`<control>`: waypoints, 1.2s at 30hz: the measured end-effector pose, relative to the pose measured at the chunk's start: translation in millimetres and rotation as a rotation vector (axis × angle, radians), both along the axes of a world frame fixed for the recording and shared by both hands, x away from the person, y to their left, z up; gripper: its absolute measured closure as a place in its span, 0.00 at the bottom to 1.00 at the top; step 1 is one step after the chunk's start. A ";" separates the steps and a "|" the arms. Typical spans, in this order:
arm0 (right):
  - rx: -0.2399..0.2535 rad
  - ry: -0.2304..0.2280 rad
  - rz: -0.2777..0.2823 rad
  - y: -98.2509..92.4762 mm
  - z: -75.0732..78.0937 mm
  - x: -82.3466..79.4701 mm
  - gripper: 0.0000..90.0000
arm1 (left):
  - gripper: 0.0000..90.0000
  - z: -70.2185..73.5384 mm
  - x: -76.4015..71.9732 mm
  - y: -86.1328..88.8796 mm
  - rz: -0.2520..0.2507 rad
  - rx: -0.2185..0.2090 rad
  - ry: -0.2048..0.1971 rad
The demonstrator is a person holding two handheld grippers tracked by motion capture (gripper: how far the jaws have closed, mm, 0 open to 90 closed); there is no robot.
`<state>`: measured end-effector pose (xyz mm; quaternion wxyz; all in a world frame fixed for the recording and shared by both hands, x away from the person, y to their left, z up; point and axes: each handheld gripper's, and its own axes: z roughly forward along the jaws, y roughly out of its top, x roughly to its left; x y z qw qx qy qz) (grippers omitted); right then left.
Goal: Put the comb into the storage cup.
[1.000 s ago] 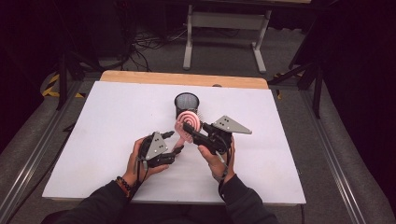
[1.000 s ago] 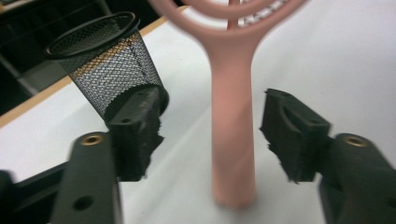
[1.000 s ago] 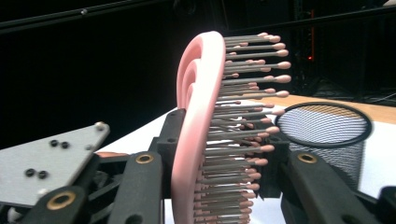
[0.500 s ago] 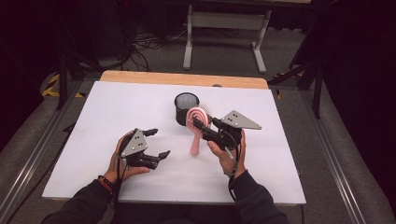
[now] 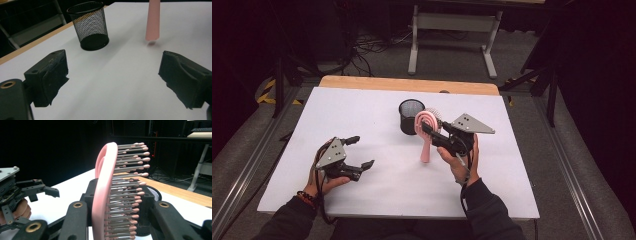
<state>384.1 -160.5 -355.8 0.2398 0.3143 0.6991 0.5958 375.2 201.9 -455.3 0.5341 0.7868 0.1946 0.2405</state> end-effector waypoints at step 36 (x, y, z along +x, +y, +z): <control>0.003 -0.065 -0.088 -3.2 60.2 25.4 0.70 | 0.04 -17.8 -21.7 44.9 0.022 -0.017 0.087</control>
